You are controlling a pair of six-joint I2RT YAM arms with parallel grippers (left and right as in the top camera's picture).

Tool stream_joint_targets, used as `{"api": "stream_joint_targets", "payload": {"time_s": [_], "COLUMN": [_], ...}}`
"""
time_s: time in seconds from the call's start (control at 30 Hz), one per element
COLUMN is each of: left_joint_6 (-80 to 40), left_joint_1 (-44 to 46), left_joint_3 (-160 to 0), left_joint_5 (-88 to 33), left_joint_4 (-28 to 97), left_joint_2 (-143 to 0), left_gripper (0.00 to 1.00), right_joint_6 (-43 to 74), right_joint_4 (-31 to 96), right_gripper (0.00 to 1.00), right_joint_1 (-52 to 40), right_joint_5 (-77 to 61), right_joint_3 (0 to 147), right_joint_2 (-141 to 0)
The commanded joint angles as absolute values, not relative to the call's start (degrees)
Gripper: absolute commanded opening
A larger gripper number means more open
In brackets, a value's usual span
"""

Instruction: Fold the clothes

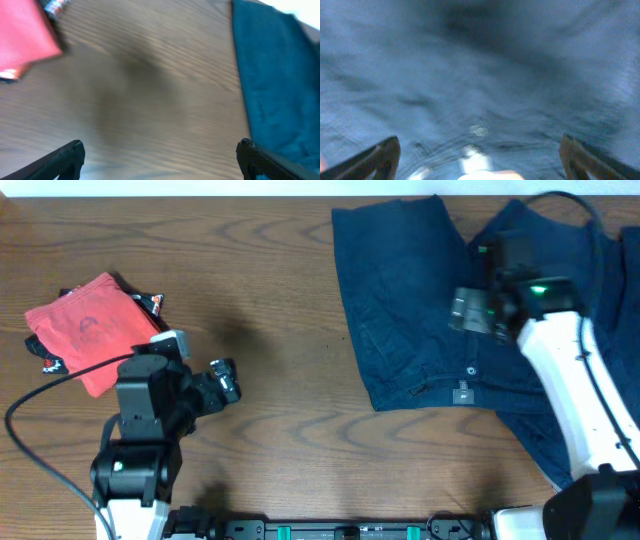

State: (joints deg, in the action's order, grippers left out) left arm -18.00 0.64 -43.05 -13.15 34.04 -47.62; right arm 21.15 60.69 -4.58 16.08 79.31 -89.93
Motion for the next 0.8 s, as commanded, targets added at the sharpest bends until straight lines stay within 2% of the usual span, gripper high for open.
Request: {"api": "stream_joint_targets", "payload": {"time_s": [0.0,0.33,0.77], "left_joint_6": [-23.6,-37.0,-57.5], "left_joint_1": [2.4,17.0,37.4], "left_joint_3": [-43.8,-43.7,-43.7], "left_joint_5": [-22.3,-29.6,-29.6], "left_joint_4": [32.3,21.8,-8.0], "left_joint_2": [-53.3,-76.5,-99.2], "left_gripper": [0.98,0.98,0.98], "right_joint_6": [23.6,23.4,22.0], "right_joint_4": [64.6,70.1,71.5], "right_gripper": [0.99,0.99,0.99], "right_joint_1": [0.9,12.1,12.8], "right_joint_5": [17.7,12.6,11.9], "right_joint_3": [79.8,79.8,79.8], "right_joint_2": [-88.8,-88.8,-88.8]}}
